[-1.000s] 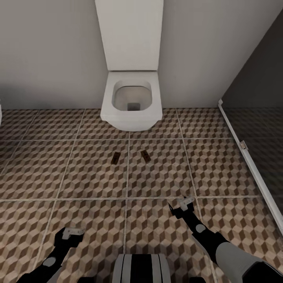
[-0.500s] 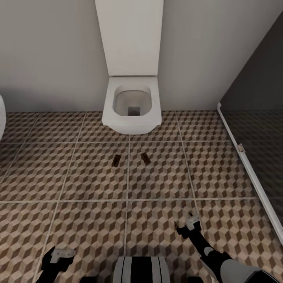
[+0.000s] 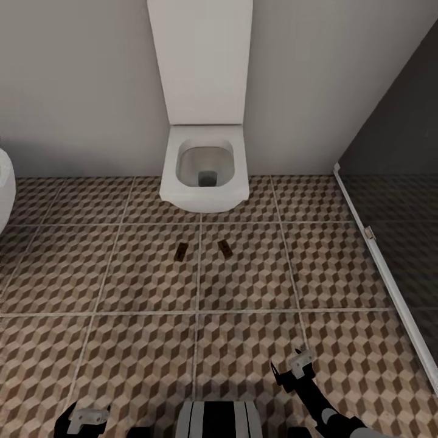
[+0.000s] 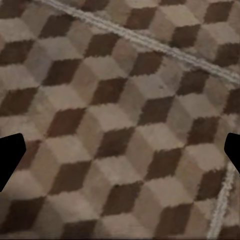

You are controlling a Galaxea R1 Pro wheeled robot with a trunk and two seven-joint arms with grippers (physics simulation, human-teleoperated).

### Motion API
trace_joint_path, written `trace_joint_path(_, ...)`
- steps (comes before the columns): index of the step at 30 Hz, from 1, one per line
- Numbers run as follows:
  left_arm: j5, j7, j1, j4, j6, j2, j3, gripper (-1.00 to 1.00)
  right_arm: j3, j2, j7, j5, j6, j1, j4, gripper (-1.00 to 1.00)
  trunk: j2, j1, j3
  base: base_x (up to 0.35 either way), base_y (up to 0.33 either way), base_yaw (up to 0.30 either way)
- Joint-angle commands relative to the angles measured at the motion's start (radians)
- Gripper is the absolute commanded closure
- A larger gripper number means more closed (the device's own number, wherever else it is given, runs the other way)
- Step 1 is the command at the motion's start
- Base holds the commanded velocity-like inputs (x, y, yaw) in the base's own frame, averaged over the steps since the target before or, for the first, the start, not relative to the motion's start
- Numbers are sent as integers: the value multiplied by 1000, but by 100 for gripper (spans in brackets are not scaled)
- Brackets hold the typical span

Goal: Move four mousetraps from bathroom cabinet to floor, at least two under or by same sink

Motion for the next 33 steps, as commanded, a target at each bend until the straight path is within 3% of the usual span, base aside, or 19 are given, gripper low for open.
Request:
trace_joint_path(1, 2, 4, 3, 4, -8, -1, -9, -100, 9, 0, -2, -8, -3, 4, 0, -100, 7, -4, 3, 0, 0, 0)
trace_joint_path(15, 2, 1, 40, 6, -42, -1, -8, -100, 9, -1, -2, -8, -12, 54, 0, -100, 105, -58, 47, 0, 0, 0)
trace_joint_path(33, 2, 1, 76, 6, -53, 1, -7, -100, 8, -6, -5, -13, -82, 121, 1, -100, 231, -127, 103, 0, 0, 0)
